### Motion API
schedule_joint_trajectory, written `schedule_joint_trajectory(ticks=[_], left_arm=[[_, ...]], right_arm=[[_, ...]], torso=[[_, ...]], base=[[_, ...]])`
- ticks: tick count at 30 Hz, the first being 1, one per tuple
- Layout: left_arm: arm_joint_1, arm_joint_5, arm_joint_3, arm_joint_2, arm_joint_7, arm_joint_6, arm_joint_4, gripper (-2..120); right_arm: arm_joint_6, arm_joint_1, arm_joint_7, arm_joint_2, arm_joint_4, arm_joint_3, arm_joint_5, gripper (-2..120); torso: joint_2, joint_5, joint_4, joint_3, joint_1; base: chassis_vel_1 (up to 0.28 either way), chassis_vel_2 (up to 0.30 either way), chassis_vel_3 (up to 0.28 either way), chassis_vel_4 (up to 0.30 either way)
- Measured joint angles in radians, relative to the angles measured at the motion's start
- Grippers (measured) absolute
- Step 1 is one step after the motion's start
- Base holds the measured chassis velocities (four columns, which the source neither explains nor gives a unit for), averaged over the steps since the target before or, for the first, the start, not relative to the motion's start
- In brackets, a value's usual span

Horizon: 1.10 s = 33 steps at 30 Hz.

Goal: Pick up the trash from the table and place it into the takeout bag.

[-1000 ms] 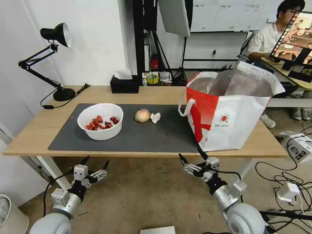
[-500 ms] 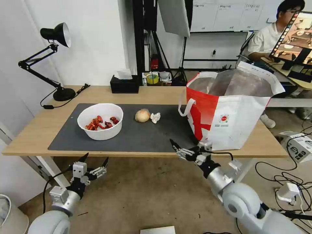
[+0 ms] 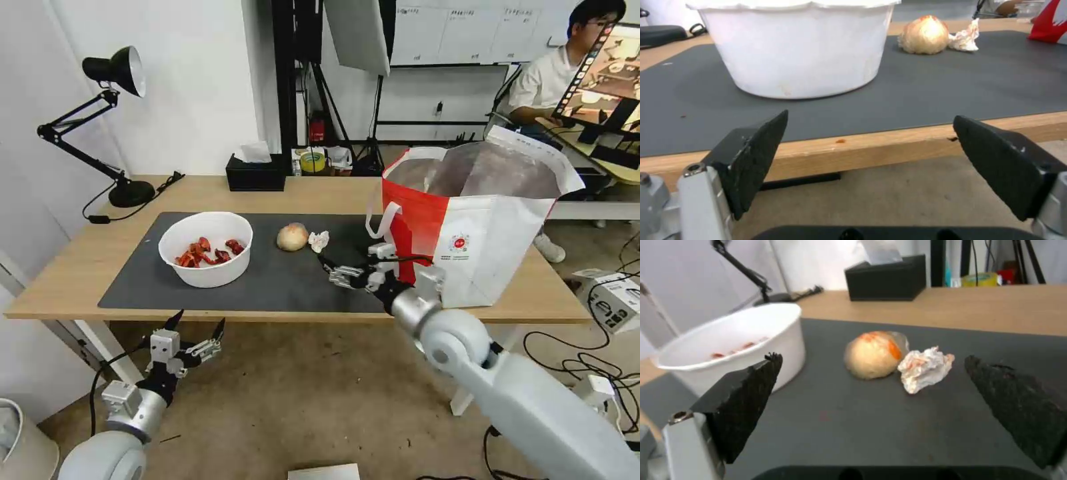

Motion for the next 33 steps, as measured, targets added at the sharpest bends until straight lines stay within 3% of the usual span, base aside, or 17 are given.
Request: schedule_joint_trajectory(ticks=[15, 21, 33], left_arm=[[-0.031, -0.011, 0.013, 0.007, -0.002, 0.016, -0.002, 100], [-0.028, -0.009, 0.014, -0.002, -0.003, 0.016, 0.0, 100], [-0.032, -0.005, 0.022, -0.007, -0.003, 0.015, 0.005, 100]], right_arm=[[-0.117, 0.235, 0.281, 0.201, -0.244, -0.142, -0.02, 100], [-0.163, 0.278, 0.333, 0.273, -0.344, -0.165, -0.024, 100], [-0.18, 0.299, 0.344, 0.336, -0.457, -0.168, -0.071, 100]], torso=[[0.0, -0.0001, -0.0001, 0.0, 0.0], [0.0, -0.0001, 0.0001, 0.0, 0.0], [0.0, 0.0001, -0.0001, 0.0, 0.0]], base=[[0.0, 0.0, 0.0, 0.0], [0.0, 0.0, 0.0, 0.0], [0.0, 0.0, 0.0, 0.0]])
